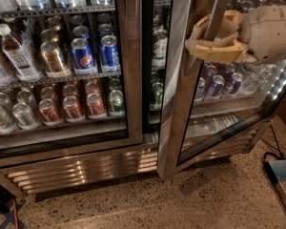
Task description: Open right fridge door
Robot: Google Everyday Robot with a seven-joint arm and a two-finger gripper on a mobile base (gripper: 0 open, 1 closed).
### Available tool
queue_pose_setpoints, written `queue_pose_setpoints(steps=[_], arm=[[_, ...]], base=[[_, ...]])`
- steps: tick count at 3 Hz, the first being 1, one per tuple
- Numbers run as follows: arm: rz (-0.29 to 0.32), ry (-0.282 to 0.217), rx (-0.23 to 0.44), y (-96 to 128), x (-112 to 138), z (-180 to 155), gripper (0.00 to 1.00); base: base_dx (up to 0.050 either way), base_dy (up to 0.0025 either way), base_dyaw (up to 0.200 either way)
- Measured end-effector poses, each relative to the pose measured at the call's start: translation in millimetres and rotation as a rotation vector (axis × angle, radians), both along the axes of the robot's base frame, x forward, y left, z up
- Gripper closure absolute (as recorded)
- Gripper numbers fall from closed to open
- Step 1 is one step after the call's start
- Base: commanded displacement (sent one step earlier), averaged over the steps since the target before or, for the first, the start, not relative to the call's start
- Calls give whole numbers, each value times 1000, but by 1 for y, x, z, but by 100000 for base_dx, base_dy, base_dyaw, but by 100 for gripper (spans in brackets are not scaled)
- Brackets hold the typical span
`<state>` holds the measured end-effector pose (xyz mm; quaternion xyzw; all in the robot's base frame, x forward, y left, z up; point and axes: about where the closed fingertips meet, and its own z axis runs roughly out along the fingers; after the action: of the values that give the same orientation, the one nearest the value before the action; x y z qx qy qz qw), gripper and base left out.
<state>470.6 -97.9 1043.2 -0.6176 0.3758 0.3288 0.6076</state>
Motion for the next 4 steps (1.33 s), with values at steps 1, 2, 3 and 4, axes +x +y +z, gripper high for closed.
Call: queue_pose_setpoints(steps=[1, 2, 3, 4], arm=[[-3, -5, 3, -2, 0, 2, 81], [-50, -22, 12, -2, -4, 3, 58], [-50, -22, 12, -5, -3, 3, 35], [-150, -57, 8, -4, -13, 3, 11]], base=[[0, 0, 0], [0, 0, 0], [0, 0, 0], [0, 0, 0]])
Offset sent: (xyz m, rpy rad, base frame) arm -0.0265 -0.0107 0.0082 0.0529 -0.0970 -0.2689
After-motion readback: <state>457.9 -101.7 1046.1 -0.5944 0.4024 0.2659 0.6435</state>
